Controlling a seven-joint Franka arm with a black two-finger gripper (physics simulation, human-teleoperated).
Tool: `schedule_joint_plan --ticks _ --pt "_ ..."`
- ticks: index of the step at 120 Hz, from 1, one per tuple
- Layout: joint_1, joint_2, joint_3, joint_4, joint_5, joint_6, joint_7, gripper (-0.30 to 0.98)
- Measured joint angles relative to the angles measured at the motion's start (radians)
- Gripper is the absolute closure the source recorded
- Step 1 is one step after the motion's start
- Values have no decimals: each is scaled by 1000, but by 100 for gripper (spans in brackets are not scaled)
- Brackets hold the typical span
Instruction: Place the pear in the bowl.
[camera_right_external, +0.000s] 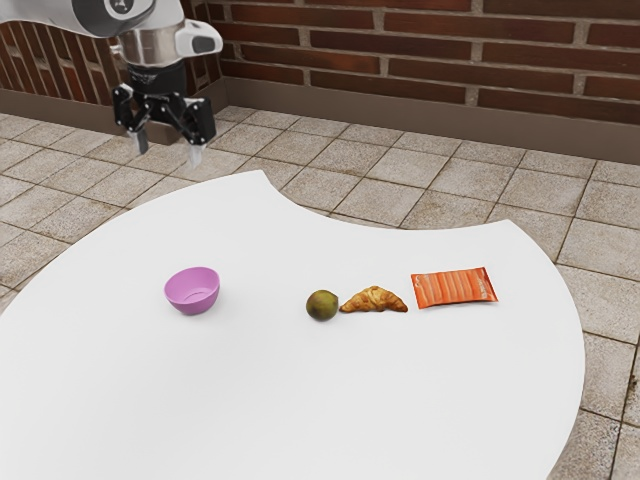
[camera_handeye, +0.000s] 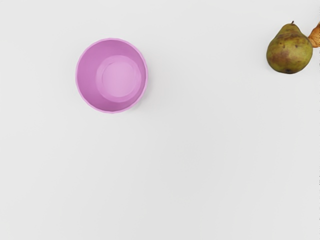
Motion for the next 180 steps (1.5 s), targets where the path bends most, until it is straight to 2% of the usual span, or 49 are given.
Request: schedule_joint_plan --ticks 27,55,71,132,180 --pt "-4 43 -5 -8 -6 70 -23 0" --pt "-50 151 -40 -58 -92 141 -48 0" --pt "-59 236 -44 -61 -118 213 -60 0" --pt "-76 459 -71 -55 -137 434 -122 0" --pt "-61 659 -68 140 -134 472 -175 0"
